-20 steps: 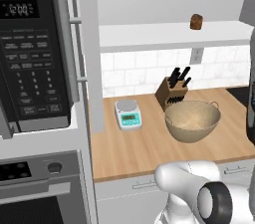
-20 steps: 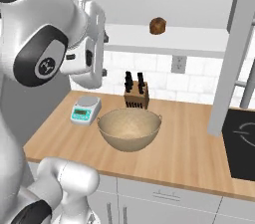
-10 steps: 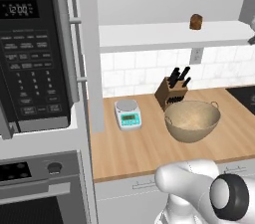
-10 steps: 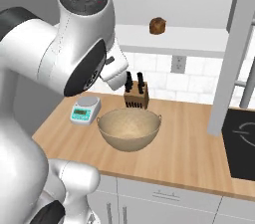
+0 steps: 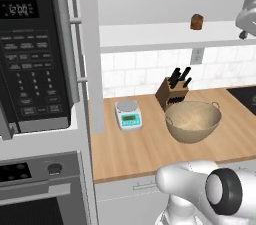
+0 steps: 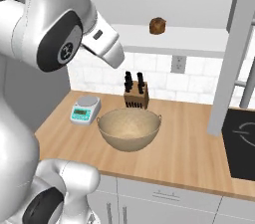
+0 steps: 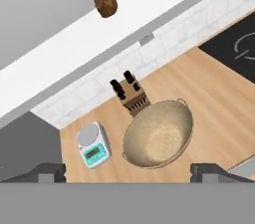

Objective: Open the cabinet, pick up the bread from the cabinet and place it in the basket. Then move the basket to the dining counter.

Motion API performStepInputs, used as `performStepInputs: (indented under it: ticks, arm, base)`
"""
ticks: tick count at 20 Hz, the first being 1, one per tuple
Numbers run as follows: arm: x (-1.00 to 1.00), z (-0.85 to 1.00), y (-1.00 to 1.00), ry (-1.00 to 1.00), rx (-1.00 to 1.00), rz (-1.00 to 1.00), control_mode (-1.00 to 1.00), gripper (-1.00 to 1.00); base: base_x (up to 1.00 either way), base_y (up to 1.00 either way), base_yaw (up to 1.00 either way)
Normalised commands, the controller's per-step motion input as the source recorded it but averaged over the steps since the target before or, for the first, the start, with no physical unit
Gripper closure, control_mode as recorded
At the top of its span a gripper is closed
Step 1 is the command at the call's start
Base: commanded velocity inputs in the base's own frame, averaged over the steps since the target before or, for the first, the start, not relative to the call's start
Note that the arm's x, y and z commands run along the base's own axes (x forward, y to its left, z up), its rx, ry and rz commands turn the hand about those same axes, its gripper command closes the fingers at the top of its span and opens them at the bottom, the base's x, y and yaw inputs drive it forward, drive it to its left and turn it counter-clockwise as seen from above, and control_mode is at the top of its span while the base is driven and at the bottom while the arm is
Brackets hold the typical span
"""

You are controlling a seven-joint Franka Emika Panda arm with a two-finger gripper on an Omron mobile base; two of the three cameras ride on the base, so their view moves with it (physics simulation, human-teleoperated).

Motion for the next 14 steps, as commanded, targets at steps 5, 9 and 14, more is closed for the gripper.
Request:
performStepInputs:
  ticks: [5, 9, 14]
  arm:
    - [0.52, -0.33, 0.00, -0.55, -0.12, 0.04, -1.00, -1.00]
    - [0.98, 0.11, 0.02, -0.14, -0.02, 0.02, -1.00, -1.00]
    - [0.68, 0.29, 0.03, 0.05, -0.10, 0.03, -1.00, -1.00]
  base:
    - [0.00, 0.00, 0.00]
    - [0.00, 0.00, 0.00]
    - [0.00, 0.00, 0.00]
